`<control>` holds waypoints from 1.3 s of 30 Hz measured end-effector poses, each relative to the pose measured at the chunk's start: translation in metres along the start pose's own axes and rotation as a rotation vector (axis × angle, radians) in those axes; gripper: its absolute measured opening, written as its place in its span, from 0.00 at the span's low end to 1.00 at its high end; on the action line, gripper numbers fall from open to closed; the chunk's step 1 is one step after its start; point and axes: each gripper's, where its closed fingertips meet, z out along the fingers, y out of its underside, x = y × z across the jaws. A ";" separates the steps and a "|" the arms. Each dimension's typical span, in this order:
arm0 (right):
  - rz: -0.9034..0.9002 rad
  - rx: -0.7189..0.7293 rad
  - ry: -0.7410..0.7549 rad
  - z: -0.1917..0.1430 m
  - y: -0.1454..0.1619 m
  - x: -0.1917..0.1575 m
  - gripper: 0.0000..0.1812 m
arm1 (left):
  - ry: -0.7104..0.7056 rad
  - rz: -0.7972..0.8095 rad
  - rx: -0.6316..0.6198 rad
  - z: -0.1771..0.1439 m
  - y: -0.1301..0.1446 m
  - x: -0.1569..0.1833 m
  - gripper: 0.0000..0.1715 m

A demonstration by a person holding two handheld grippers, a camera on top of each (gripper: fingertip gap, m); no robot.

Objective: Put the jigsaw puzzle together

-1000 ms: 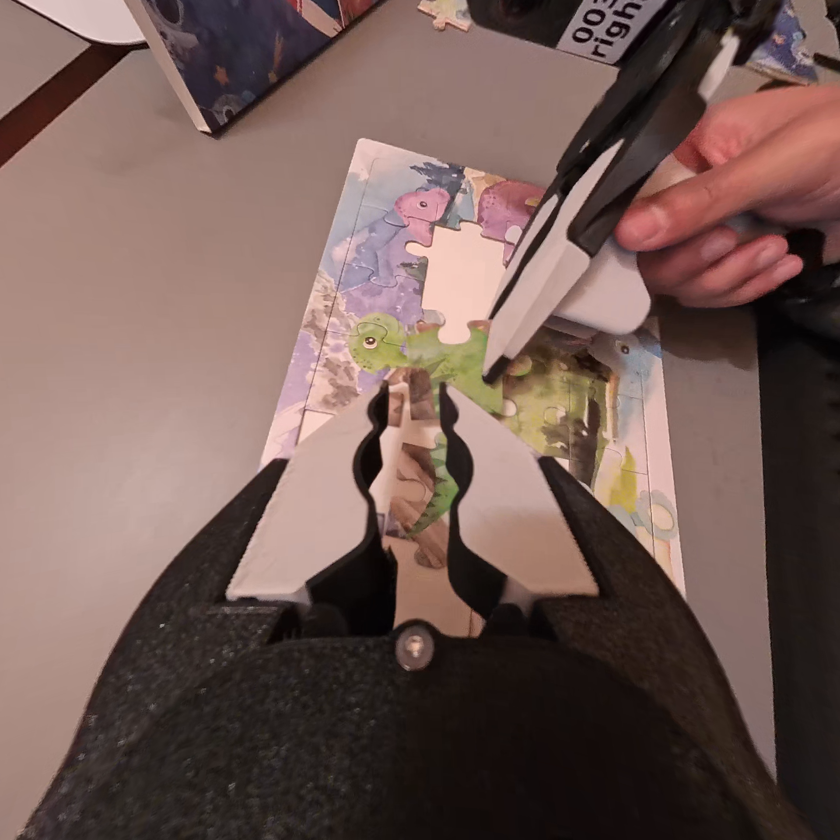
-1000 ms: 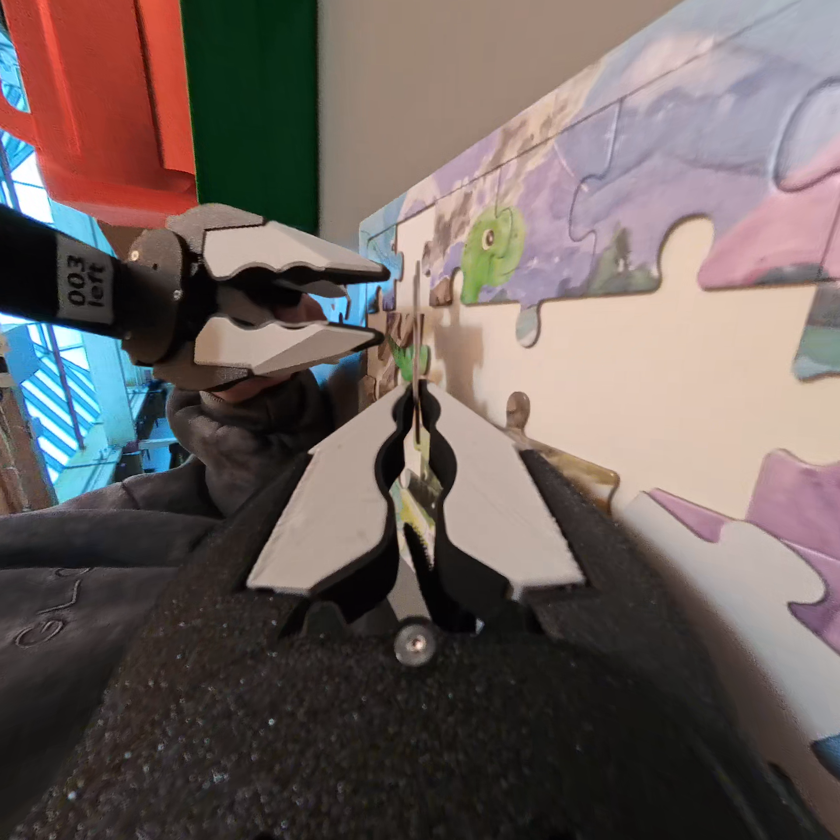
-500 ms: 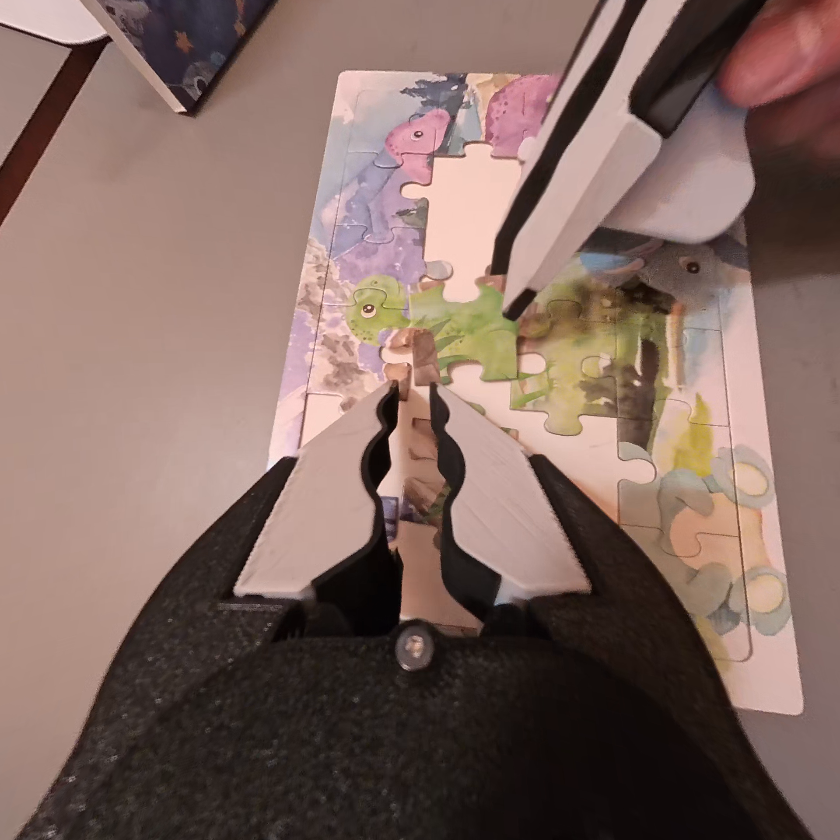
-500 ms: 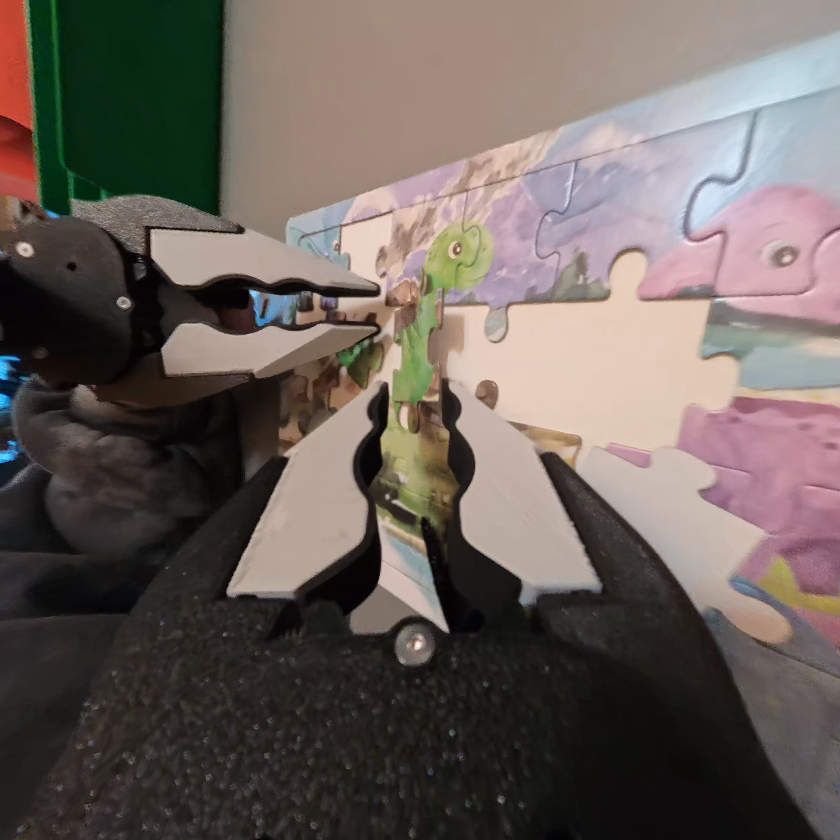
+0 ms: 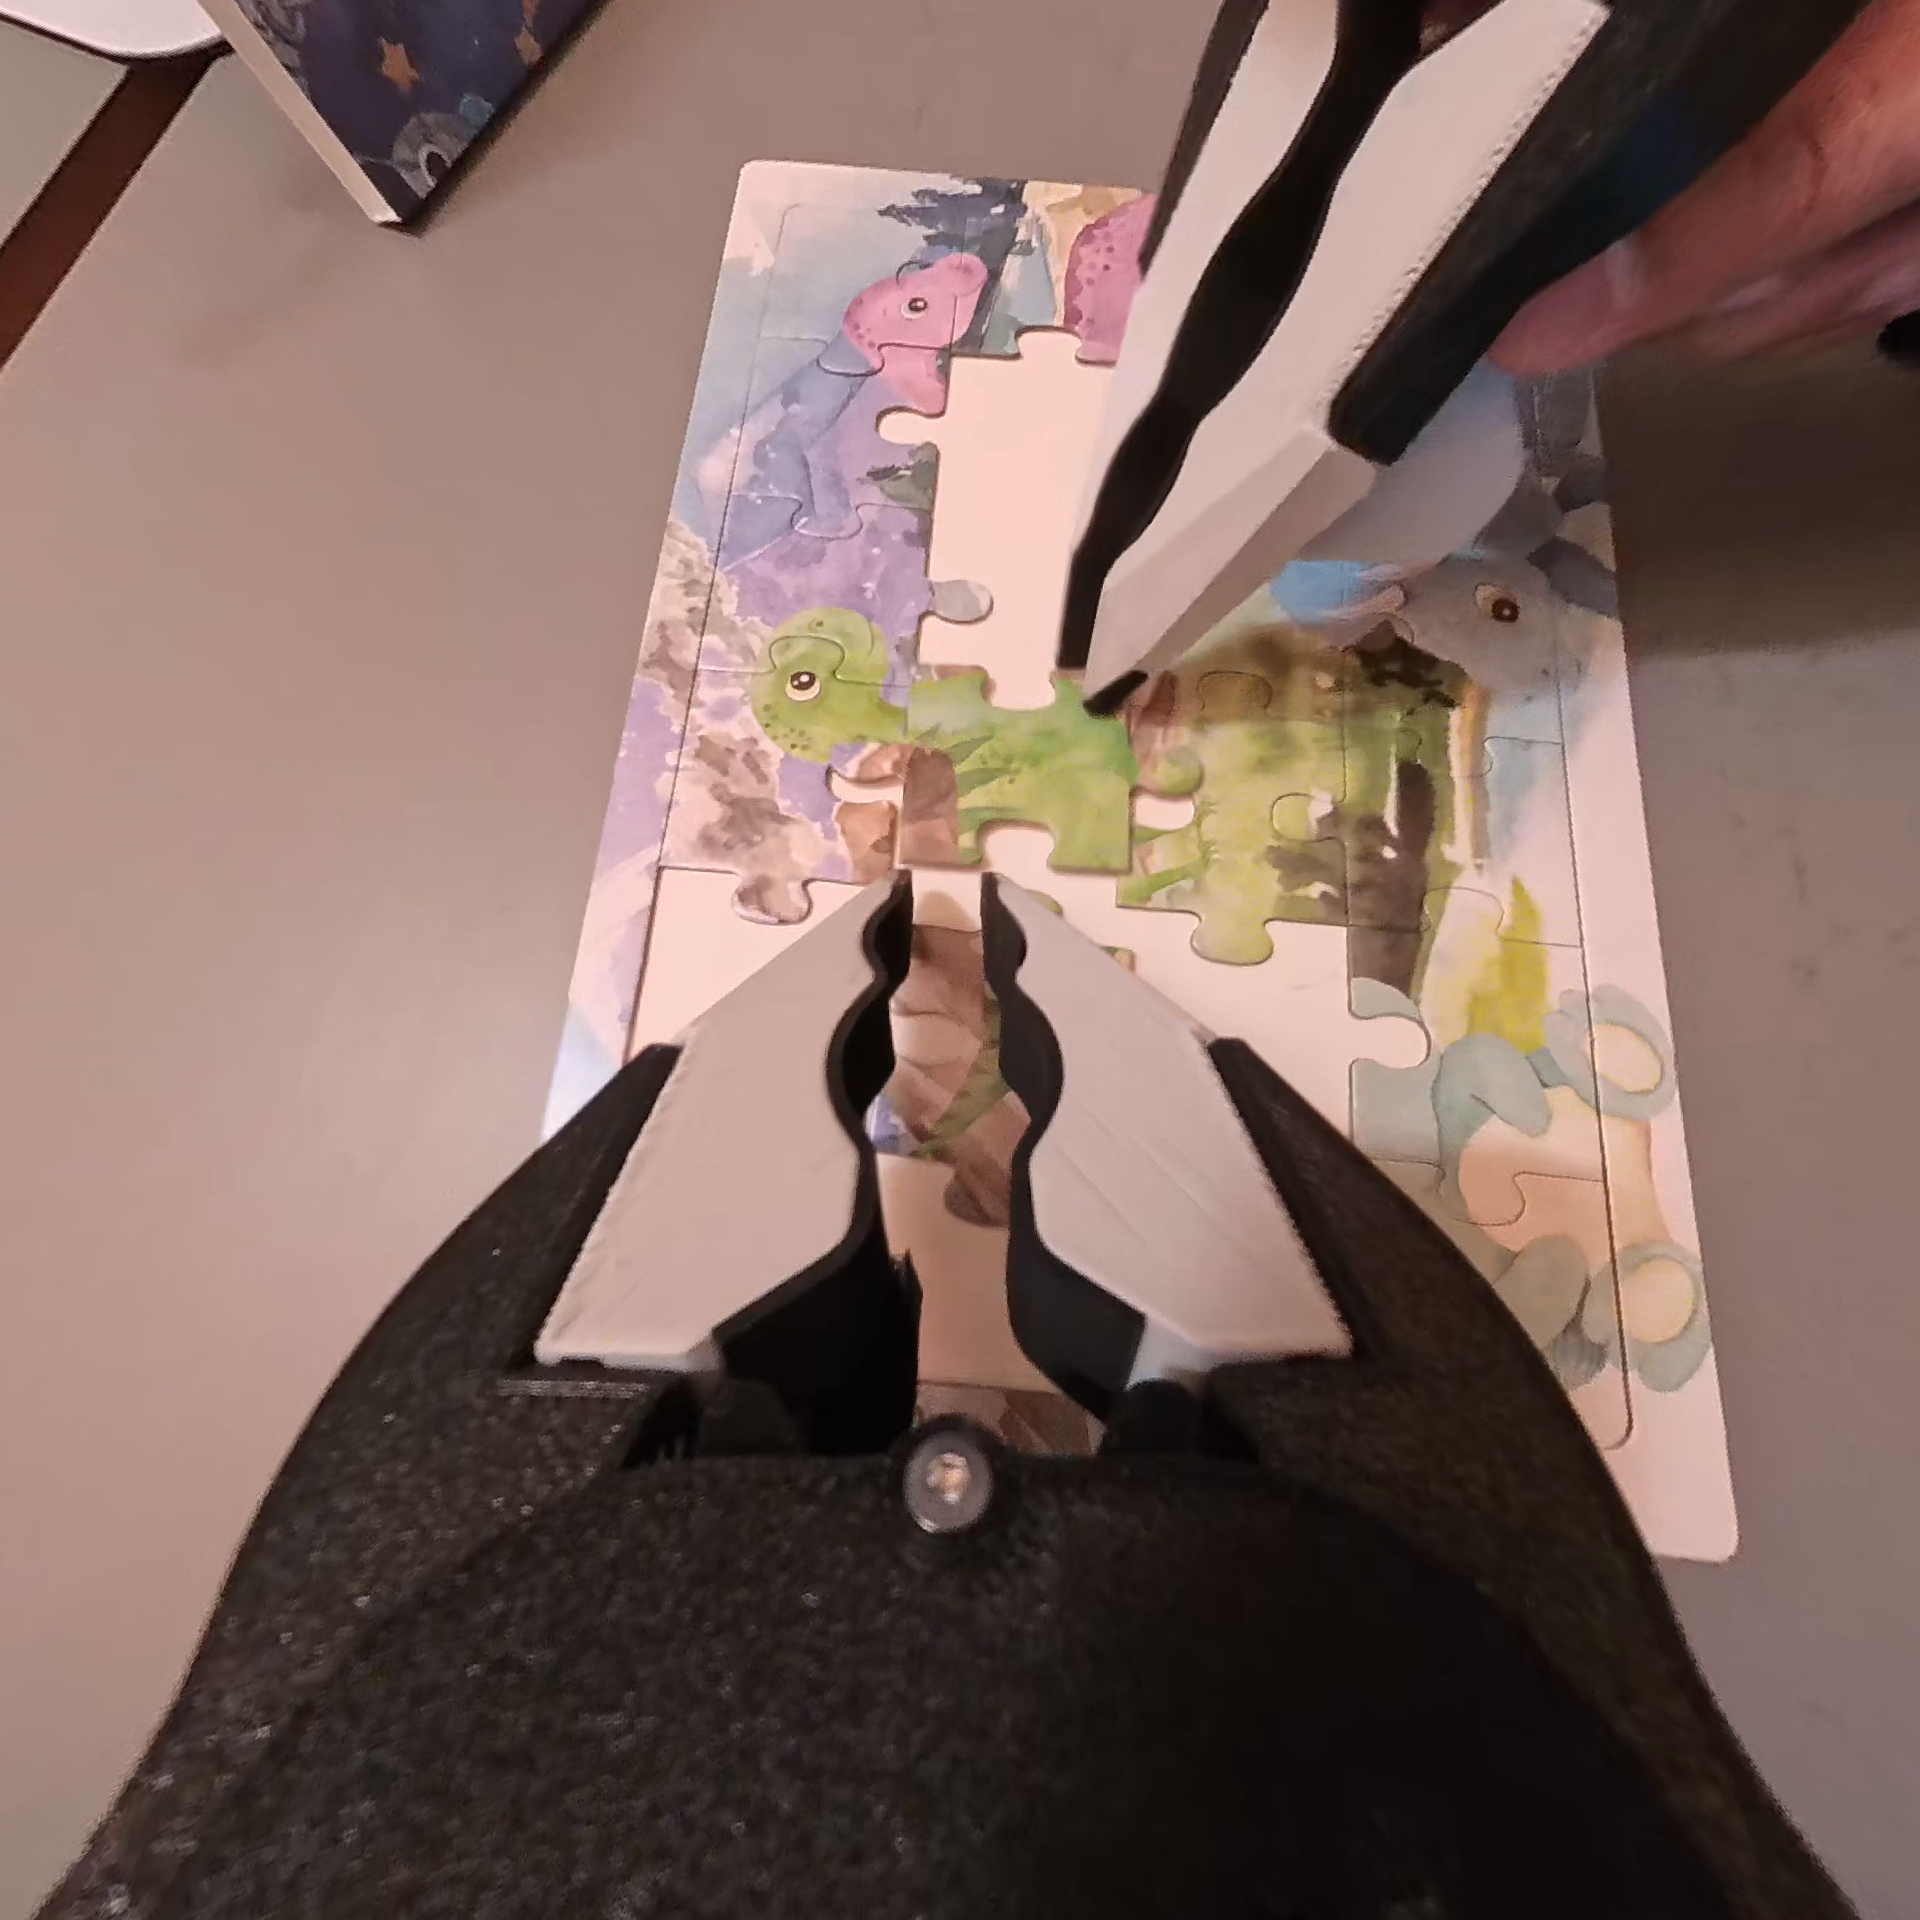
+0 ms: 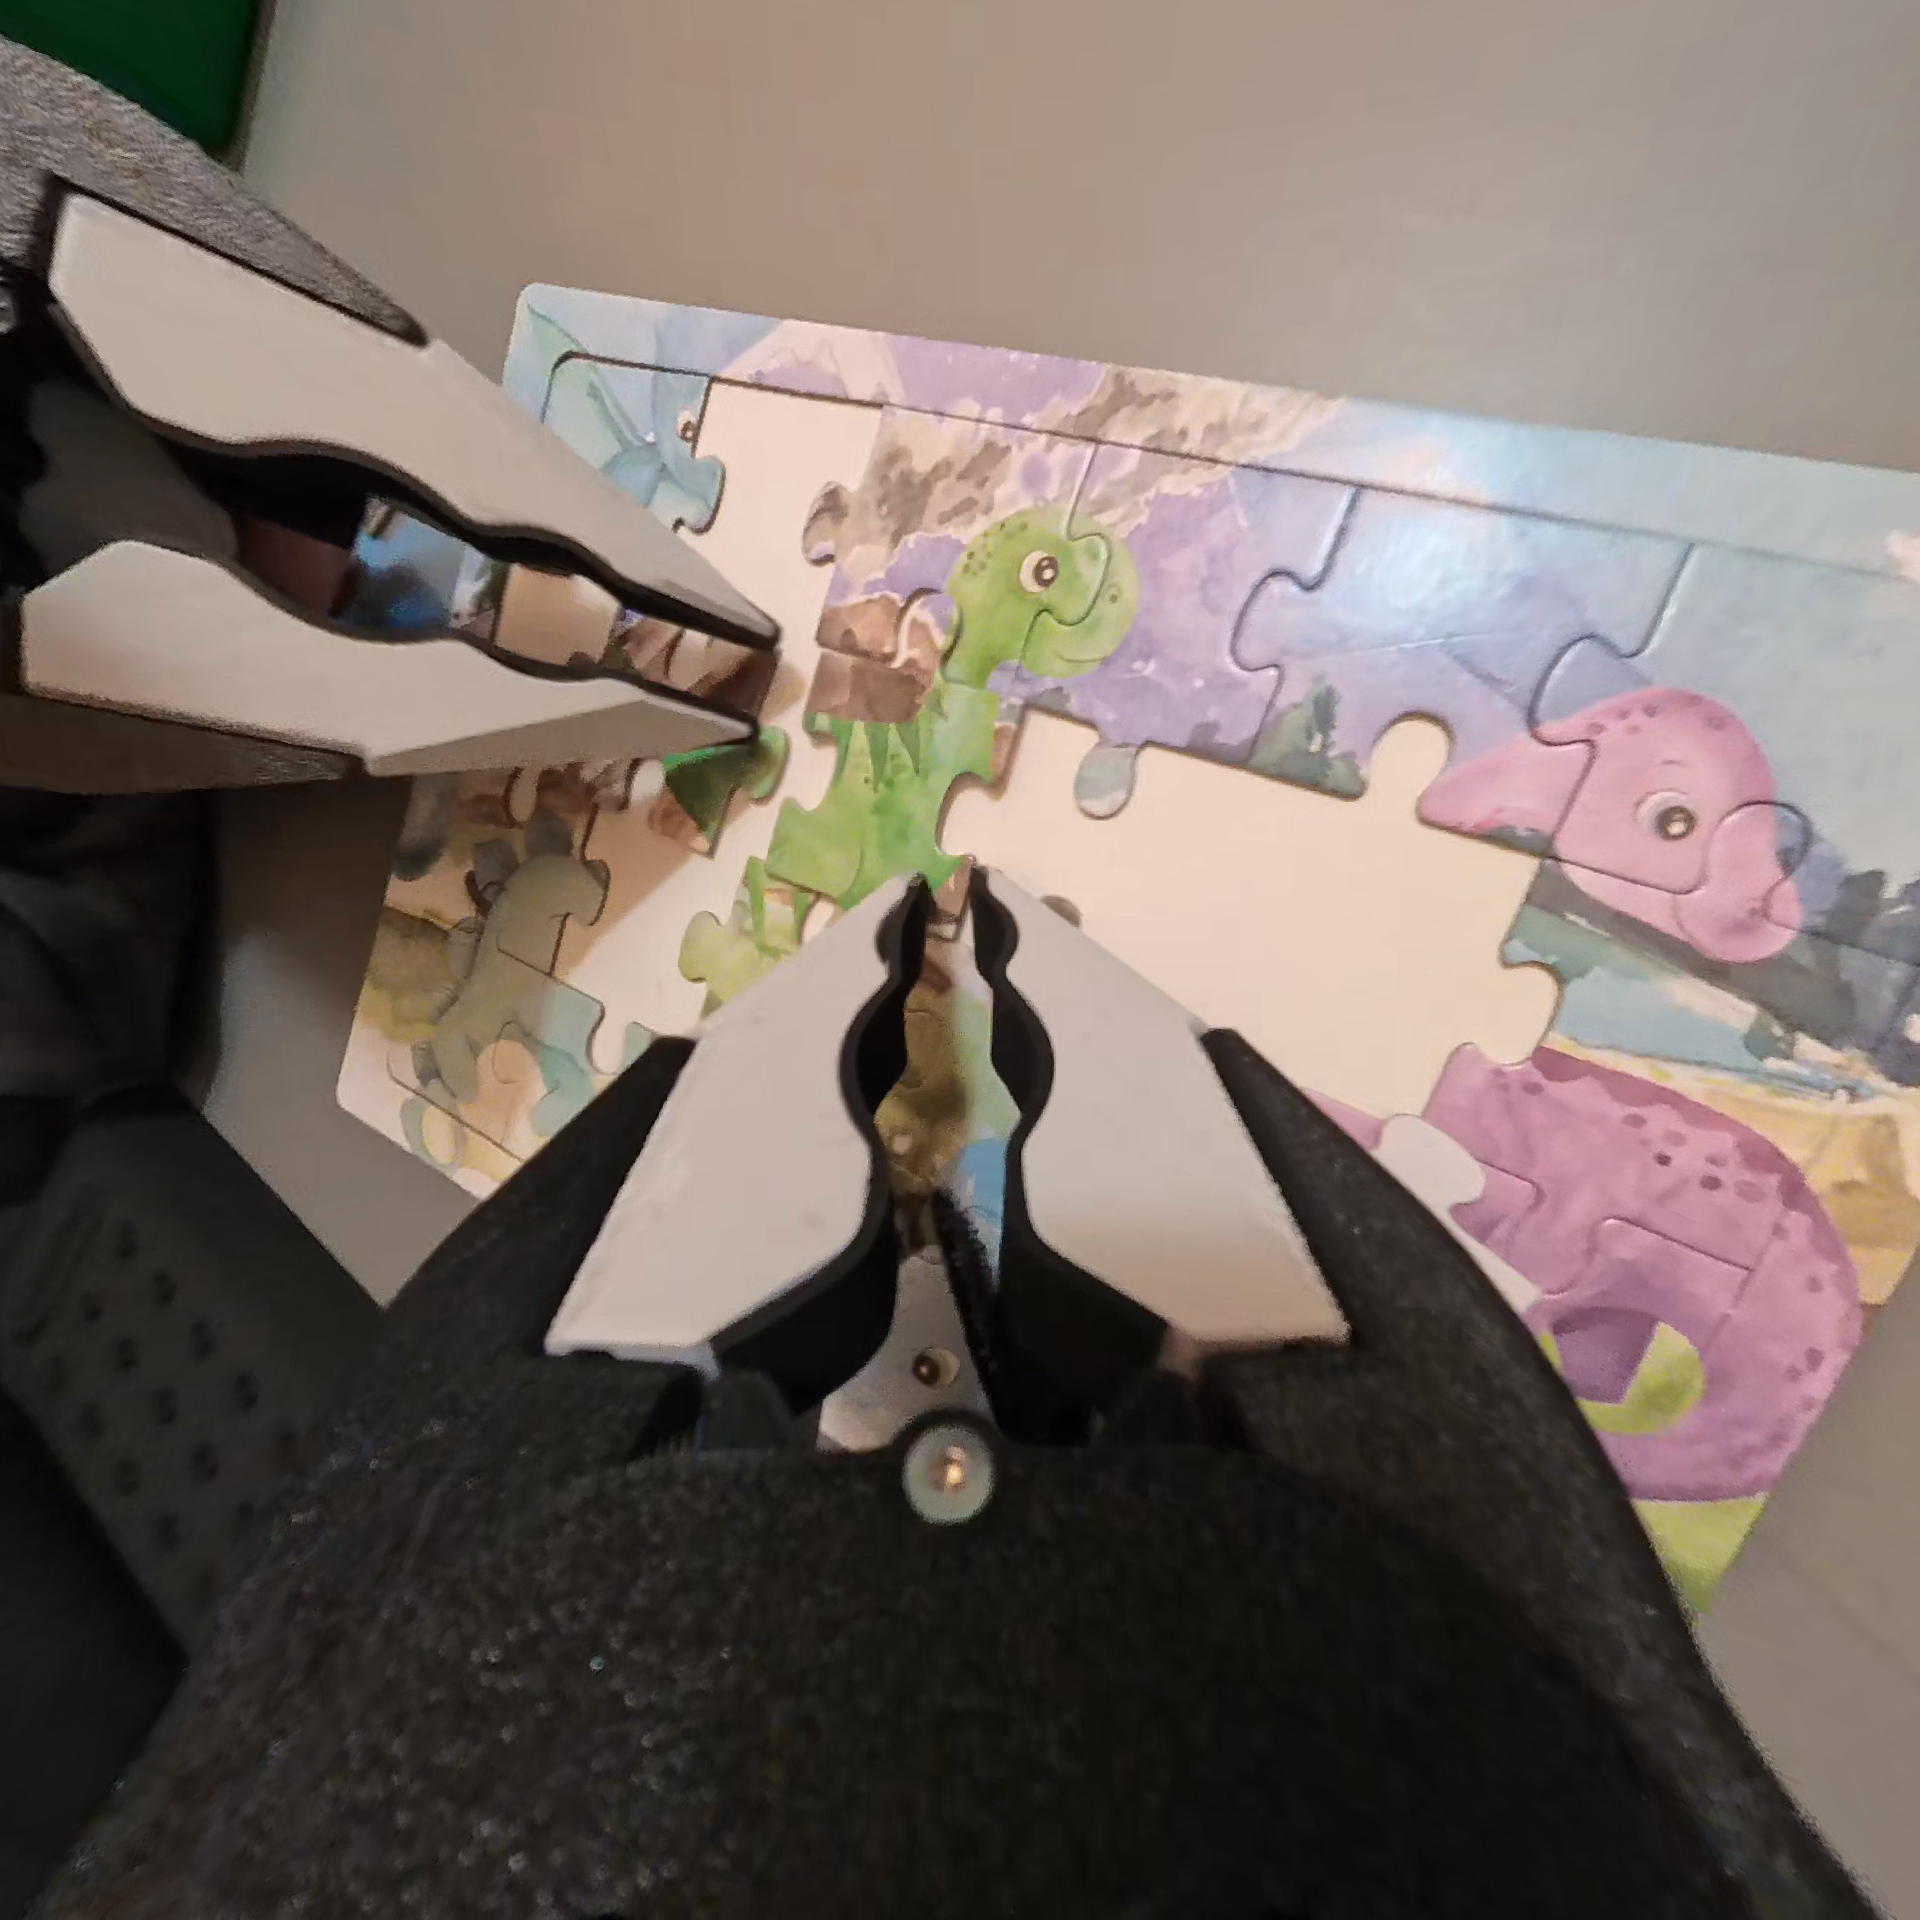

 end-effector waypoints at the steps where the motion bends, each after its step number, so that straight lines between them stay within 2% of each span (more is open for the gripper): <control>1: -0.001 0.000 -0.001 0.000 0.000 -0.002 0.04 | 0.000 0.002 -0.006 0.002 0.001 0.001 0.07; 11: -0.045 -0.001 0.039 0.000 -0.006 -0.001 0.03 | -0.020 0.025 -0.027 0.004 0.004 0.001 0.07; 16: -0.141 0.037 0.025 0.008 -0.021 -0.011 0.01 | -0.020 0.022 -0.029 0.005 0.004 0.001 0.07; 20: -0.189 0.008 0.067 0.016 -0.018 -0.010 0.00 | -0.026 0.024 -0.030 0.004 0.004 0.000 0.07; 24: -0.179 0.009 0.058 0.016 -0.018 -0.010 0.00 | -0.030 0.011 0.026 0.000 -0.008 0.000 0.07; 28: -0.158 0.016 0.037 0.016 -0.018 -0.010 0.00 | -0.034 0.019 -0.003 0.007 -0.003 0.000 0.00; 34: -0.166 0.008 0.025 0.017 -0.017 -0.011 0.00 | -0.027 -0.062 -0.024 0.010 -0.002 -0.002 0.00; 37: -0.163 0.003 0.011 0.017 -0.017 -0.011 0.00 | -0.035 -0.114 0.036 0.007 -0.013 -0.006 0.00; 39: -0.180 0.014 0.016 0.015 -0.018 -0.012 0.00 | -0.054 -0.102 -0.034 0.012 0.000 -0.010 0.01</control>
